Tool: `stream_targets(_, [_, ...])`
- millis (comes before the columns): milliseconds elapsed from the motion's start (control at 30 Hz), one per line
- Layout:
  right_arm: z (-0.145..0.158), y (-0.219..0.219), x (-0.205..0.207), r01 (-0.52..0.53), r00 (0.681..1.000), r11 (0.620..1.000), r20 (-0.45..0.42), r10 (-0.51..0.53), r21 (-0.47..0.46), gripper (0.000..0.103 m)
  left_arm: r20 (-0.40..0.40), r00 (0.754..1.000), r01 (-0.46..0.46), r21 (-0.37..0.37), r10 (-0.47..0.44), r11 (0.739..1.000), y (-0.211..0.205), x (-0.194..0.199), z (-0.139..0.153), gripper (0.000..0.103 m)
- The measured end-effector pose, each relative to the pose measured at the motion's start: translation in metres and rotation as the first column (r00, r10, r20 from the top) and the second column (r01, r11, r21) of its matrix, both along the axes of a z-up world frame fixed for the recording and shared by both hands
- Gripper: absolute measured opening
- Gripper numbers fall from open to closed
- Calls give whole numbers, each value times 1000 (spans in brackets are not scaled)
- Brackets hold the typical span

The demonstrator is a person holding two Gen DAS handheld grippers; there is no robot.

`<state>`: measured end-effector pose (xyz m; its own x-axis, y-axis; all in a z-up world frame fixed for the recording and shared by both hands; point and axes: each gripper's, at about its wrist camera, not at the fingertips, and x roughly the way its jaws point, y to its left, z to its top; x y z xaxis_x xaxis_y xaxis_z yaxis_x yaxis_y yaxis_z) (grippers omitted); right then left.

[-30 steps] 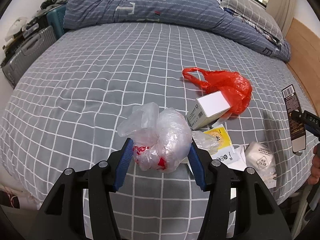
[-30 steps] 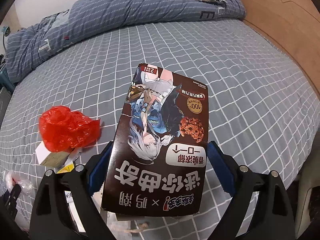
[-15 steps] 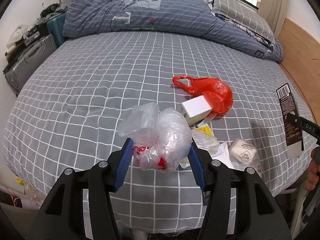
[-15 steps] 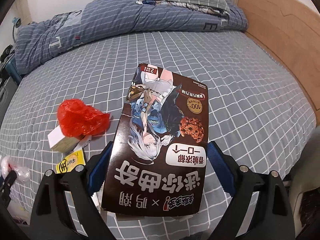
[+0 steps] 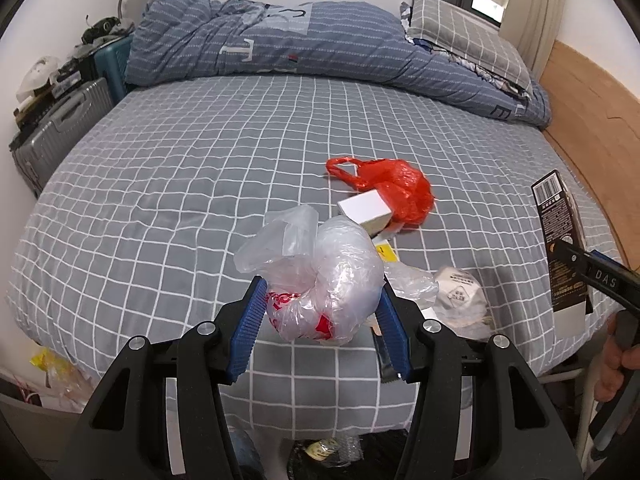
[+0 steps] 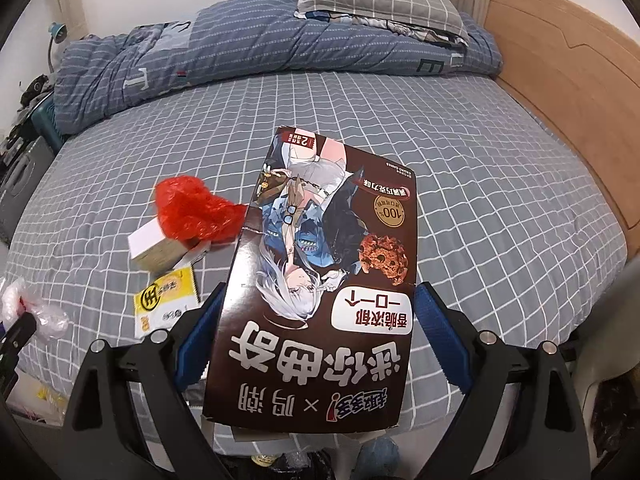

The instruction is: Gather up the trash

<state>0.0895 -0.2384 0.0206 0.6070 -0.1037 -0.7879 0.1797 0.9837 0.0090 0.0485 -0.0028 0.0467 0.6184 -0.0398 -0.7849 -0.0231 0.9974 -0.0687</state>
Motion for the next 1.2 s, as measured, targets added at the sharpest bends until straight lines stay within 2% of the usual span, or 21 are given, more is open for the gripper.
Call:
stream_targets(400, [14,25,-53,-63,998,997,27,65,-51,87,2,1000,21,-28,-21,999,-10,-42,3,53])
stream_targets(667, [22,43,-92,-92,994,995,53,94,-28,87,6,1000,30,-40,-30,999,-12,-73,3,53])
stream_targets(1200, [-4,67,-164,-138,989,990,54,138,-8,87,-31,999,41,-79,-44,996,-28,-132,-23,53])
